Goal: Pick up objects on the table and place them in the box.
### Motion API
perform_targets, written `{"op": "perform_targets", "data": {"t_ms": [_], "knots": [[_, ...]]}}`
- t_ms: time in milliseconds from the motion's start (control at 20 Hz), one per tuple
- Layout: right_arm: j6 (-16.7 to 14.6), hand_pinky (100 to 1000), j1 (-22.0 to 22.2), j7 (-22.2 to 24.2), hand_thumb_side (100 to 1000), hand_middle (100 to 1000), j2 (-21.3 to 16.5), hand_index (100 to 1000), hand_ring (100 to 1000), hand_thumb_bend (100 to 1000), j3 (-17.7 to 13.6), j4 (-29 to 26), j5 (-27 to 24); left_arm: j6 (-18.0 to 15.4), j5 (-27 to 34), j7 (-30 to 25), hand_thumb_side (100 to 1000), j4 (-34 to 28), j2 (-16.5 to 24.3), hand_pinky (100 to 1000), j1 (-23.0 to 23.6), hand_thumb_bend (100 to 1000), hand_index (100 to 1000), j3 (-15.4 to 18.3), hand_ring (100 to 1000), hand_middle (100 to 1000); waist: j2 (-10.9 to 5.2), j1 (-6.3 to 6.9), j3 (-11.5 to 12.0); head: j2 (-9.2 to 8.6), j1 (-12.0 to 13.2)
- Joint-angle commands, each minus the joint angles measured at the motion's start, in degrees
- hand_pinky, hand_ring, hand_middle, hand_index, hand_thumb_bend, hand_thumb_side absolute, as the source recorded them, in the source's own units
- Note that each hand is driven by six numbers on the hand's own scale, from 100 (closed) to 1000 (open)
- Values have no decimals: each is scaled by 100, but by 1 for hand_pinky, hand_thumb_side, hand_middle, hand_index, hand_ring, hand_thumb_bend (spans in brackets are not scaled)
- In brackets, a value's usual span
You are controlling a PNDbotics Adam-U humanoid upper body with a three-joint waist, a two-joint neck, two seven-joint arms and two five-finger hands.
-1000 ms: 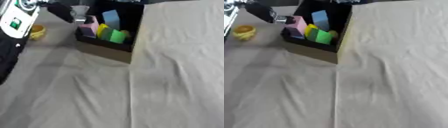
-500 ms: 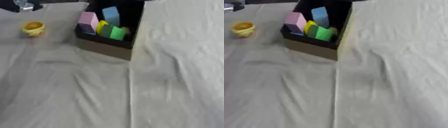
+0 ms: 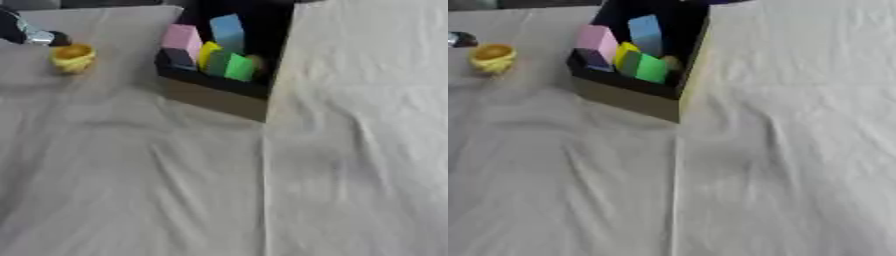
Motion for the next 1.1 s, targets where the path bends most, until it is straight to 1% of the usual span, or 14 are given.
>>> {"op": "perform_targets", "data": {"t_ms": [50, 100, 150, 250, 500, 700, 800, 1100], "knots": [[-28, 859, -48, -24, 626, 672, -180, 741, 842, 100, -94, -89, 29, -10, -27, -92, 168, 66, 247, 824, -37, 678, 877, 128, 823, 815, -196, -105, -2, -109, 37], [-35, 859, -53, -37, 626, 672, -184, 741, 842, 100, -103, -89, 28, -8, -37, -106, 165, 109, 237, 824, -33, 681, 876, 129, 823, 815, -190, -113, -5, -121, 38], [-43, 858, -61, -51, 626, 672, -188, 741, 841, 100, -110, -89, 26, -13, -50, -132, 131, 146, 229, 824, -24, 696, 864, 120, 825, 816, -182, -119, -9, -134, 37], [-52, 858, -72, -70, 625, 670, -190, 740, 839, 100, -114, -89, 22, -26, -96, -224, 100, 198, 217, 825, -6, 699, 869, 95, 826, 818, -168, -130, -18, -158, 31], [-64, 858, -78, -71, 624, 669, -195, 740, 839, 100, -101, -89, 47, 61, -399, -355, 100, 395, 202, 823, -26, 673, 888, 119, 830, 826, -119, -146, -53, -193, 74], [-44, 859, -86, -65, 614, 668, -166, 739, 839, 100, -80, -89, 78, 178, -814, -195, 100, 666, 164, 819, -59, 647, 890, 192, 831, 827, -49, -140, -71, -225, 147], [-35, 859, -87, -62, 625, 667, -150, 739, 839, 100, -71, -89, 99, 245, -959, -69, 100, 833, 133, 816, -75, 624, 888, 240, 828, 824, -10, -136, -86, -236, 187], [-12, 860, -97, -60, 625, 665, -101, 739, 838, 100, -47, -89, 153, 354, -1079, 149, 100, 1365, 40, 810, -139, 617, 886, 331, 824, 820, 91, -120, -138, -281, 260]]}}
